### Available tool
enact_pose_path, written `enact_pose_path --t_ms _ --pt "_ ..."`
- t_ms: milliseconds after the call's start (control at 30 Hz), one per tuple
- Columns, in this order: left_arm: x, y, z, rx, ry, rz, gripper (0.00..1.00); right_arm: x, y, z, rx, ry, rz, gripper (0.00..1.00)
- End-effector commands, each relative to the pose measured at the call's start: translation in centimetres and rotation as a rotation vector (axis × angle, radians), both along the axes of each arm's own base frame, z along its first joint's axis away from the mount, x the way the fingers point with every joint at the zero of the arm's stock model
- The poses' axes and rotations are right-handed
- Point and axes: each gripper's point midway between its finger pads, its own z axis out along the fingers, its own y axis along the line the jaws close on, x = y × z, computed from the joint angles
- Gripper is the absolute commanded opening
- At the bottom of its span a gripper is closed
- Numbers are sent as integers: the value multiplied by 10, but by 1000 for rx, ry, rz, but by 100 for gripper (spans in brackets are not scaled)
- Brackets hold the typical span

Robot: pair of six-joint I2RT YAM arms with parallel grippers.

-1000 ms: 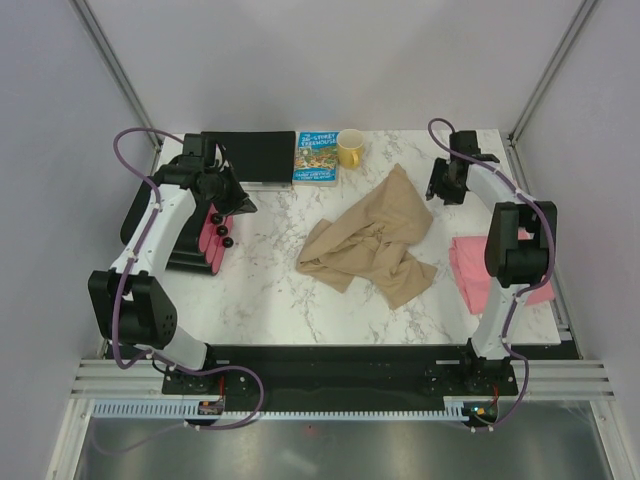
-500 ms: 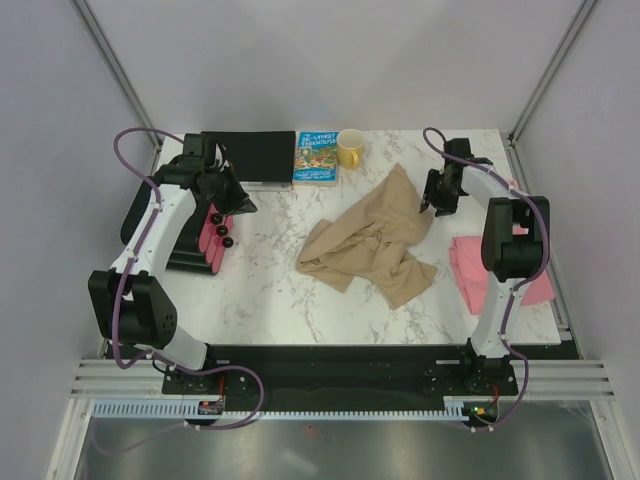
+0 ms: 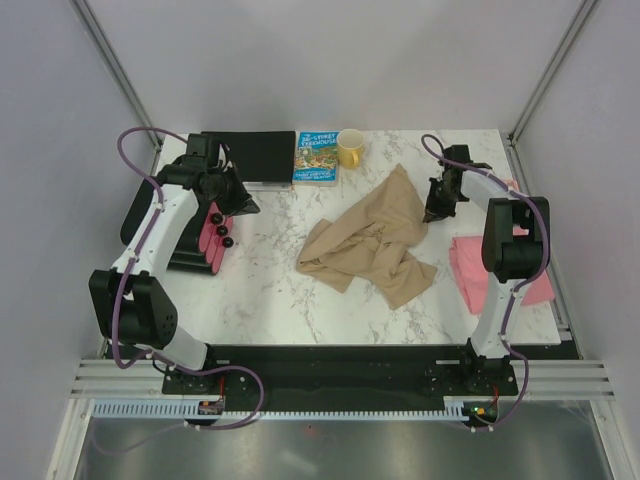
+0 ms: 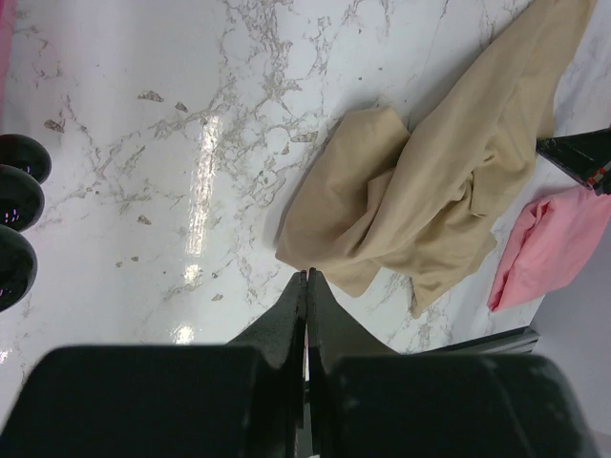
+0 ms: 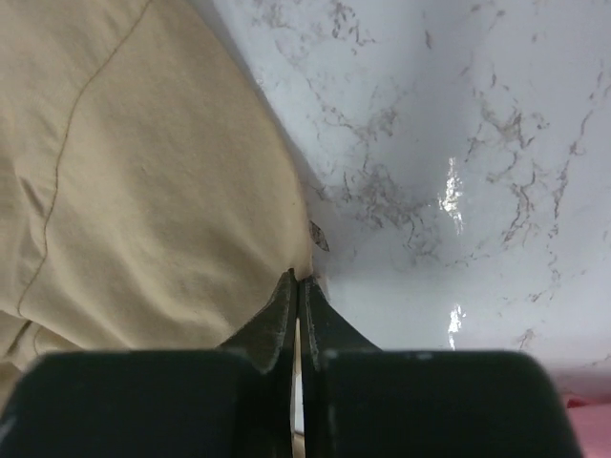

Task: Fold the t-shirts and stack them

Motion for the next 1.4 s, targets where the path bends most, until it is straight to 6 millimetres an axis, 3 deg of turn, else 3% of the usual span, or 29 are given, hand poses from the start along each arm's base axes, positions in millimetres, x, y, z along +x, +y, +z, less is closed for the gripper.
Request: enact_pose_path --t_ms 0,133,233,300,367,400,433,467,500,567,600,767,900,1000,1167,1367 --pt "6 -4 8 5 -49 -37 2 0 8 7 38 -21 20 0" --pt "6 -6 6 4 -42 -42 2 -1 14 25 66 -50 16 0" --pt "5 -11 6 -1 -45 -57 2 -5 24 57 97 -101 21 0" --pt "3 -15 4 -11 -38 -68 2 -7 37 110 127 -212 35 0" --pt "-2 -17 -2 -14 -19 -80 2 -11 51 143 155 -276 42 0" --pt "-5 -19 -3 -21 -15 -92 2 -15 63 176 194 -347 68 0" --pt "-10 -20 -10 -23 1 -103 3 -18 70 192 215 -382 78 0" --pt "-13 -20 -12 -19 7 -108 4 -20 76 209 234 -418 83 0" --pt "-16 -21 -11 -17 0 -118 9 -25 87 242 291 -491 89 0" --pt "-23 -21 -16 -12 3 -129 16 -26 97 279 346 -592 96 0" --pt "-25 -21 -12 -8 -12 -136 20 -34 103 307 388 -650 96 0" --pt "-36 -24 -9 -25 -37 -178 26 -44 114 393 477 -846 133 0" --pt "-52 -33 -11 -71 -28 -244 29 -58 119 480 552 -1057 176 0" --pt "-67 -34 -19 -77 -22 -298 32 -62 121 526 594 -1161 197 0" --pt "-103 -42 -38 -76 21 -428 37 -62 124 566 664 -1259 201 0" --pt "-133 -63 -48 -57 41 -538 39 -64 135 581 733 -1263 221 0"
